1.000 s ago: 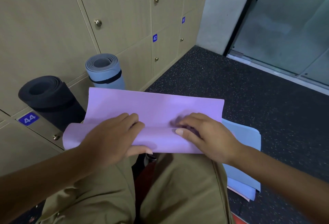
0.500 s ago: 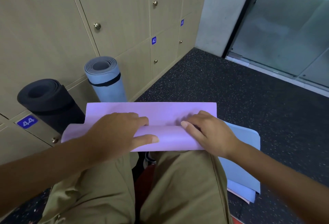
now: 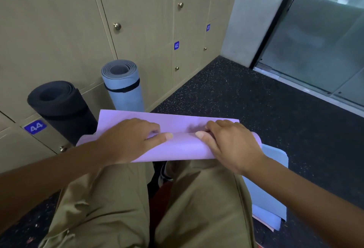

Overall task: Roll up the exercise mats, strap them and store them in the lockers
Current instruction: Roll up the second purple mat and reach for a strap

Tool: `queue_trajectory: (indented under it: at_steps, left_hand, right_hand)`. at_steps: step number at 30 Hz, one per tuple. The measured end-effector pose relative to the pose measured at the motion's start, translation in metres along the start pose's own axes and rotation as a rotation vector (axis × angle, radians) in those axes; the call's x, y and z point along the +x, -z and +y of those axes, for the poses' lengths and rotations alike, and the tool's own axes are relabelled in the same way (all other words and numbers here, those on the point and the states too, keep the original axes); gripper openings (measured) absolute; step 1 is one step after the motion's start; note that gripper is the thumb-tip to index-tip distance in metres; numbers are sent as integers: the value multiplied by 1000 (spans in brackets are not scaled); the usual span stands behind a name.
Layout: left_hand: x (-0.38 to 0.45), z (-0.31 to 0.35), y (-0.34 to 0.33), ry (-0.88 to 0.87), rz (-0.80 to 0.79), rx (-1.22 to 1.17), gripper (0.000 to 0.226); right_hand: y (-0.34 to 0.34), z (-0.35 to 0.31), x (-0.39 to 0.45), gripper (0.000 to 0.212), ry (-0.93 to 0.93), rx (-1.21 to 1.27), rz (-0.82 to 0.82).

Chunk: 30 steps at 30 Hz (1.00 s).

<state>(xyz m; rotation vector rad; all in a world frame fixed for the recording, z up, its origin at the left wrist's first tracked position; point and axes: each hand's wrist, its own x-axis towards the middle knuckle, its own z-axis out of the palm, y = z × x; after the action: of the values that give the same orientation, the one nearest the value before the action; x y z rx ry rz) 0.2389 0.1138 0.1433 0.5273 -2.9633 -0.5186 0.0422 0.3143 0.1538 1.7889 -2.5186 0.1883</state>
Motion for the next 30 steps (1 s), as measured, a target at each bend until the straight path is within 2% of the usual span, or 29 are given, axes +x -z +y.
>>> queue_trajectory:
  at_steps: [3, 5, 7, 10, 14, 17, 20, 23, 28, 30]
  left_hand:
    - [5, -3, 3, 4, -26, -149, 70]
    - [7, -2, 6, 13, -9, -146, 68]
    - [5, -1, 4, -6, 56, -44, 64]
    - [-5, 3, -3, -97, 241, 218, 57]
    - [-14, 4, -13, -223, 330, 473, 65]
    - [-3, 1, -9, -171, 241, 371, 80]
    - [13, -2, 1, -81, 49, 252, 92]
    - [28, -11, 5, -45, -37, 134, 93]
    - [46, -12, 12, 71, -195, 5, 90]
    - [48, -11, 14, 101, -206, -32, 86]
  right_hand:
    - [-1, -4, 0, 73, -14, -31, 69]
    - [0, -8, -1, 69, -39, -12, 55]
    - [-2, -8, -2, 74, -69, 7, -17]
    - [-8, -3, 2, 86, -92, 57, -64]
    - [-4, -2, 11, 63, -59, 112, -128]
    - [-9, 3, 19, 66, -112, 143, -142]
    - [-17, 7, 21, 66, -144, 114, 76]
    - [-23, 6, 12, 50, -93, 62, 244]
    - [-34, 6, 8, 50, -103, 98, 307]
    - [-37, 8, 12, 51, -106, 78, 313]
